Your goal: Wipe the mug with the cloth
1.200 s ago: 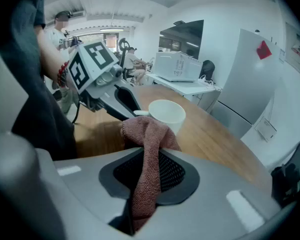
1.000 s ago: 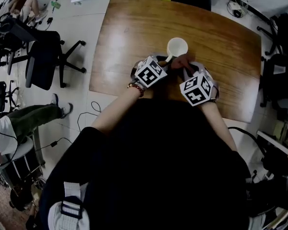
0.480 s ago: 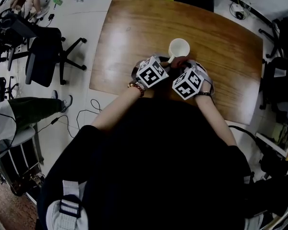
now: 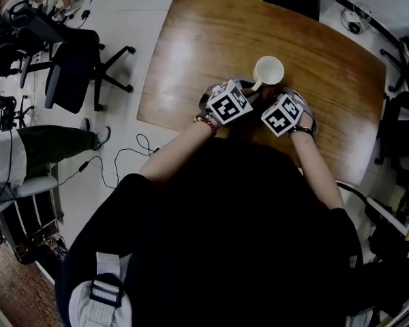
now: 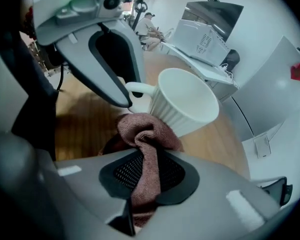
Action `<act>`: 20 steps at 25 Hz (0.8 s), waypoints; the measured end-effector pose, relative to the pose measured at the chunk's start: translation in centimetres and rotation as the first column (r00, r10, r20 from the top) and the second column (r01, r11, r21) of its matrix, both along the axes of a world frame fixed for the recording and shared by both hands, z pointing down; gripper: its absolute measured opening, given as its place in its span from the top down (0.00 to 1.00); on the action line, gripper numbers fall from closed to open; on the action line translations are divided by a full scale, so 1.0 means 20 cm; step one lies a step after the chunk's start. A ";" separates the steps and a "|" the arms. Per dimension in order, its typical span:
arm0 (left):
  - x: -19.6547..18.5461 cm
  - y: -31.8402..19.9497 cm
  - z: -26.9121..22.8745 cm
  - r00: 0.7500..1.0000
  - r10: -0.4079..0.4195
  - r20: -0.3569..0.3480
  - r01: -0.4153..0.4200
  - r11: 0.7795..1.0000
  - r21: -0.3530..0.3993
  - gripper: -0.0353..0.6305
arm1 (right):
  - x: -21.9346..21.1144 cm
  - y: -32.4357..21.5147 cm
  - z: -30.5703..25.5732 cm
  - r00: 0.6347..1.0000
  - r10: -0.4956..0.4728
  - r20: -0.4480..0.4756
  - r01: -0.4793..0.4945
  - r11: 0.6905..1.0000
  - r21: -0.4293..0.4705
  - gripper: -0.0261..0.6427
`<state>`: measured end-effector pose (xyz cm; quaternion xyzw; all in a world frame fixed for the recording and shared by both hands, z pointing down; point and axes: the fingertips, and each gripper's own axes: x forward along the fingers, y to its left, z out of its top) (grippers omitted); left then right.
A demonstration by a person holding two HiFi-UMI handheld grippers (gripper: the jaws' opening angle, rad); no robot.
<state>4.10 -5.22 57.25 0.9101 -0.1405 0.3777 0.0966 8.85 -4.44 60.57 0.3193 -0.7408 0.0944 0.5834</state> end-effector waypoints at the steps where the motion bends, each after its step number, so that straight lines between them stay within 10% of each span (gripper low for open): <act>1: -0.01 0.00 0.00 1.000 0.001 0.001 -0.001 1.000 0.000 0.81 | 0.00 -0.01 -0.03 1.000 0.007 0.018 -0.007 1.000 0.008 0.87; 9: -0.03 0.00 0.00 1.000 -0.018 0.008 0.018 1.000 -0.011 0.82 | 0.14 -0.07 -0.34 0.992 0.086 0.092 -0.096 0.988 0.121 0.87; 20: -0.14 -0.08 0.00 0.994 -0.113 0.007 0.113 0.993 -0.014 0.84 | 0.10 -0.13 -0.14 0.999 -0.030 0.014 0.029 0.994 0.104 0.87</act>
